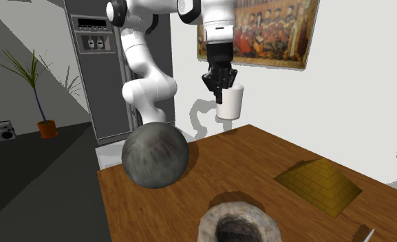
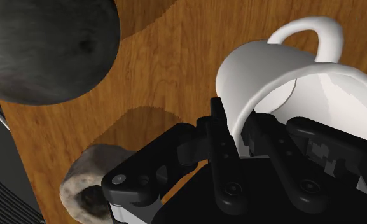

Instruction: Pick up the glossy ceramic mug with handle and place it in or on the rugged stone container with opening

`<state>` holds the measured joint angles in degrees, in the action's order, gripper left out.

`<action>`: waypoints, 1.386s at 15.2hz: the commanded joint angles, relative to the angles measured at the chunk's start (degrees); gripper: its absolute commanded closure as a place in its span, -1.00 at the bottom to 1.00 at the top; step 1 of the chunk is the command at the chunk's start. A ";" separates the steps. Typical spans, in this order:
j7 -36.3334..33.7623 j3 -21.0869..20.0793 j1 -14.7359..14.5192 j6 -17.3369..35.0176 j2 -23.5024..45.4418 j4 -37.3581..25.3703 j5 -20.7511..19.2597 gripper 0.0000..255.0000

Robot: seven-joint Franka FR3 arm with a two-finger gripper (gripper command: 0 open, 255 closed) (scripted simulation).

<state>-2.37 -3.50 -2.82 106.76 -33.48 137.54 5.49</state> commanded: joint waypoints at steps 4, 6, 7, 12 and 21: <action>5.11 3.91 2.15 1.30 8.25 -6.62 -1.95 1.00; 7.06 5.36 2.87 1.39 11.70 -9.87 -2.40 1.00; 8.03 6.05 3.21 1.37 13.45 -11.58 -2.56 1.00; 12.81 9.24 4.79 0.60 22.53 -21.16 -2.61 1.00; 20.92 13.48 8.37 -4.30 40.77 -43.56 -0.04 1.00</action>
<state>17.77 9.65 5.13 103.32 5.24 96.85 5.07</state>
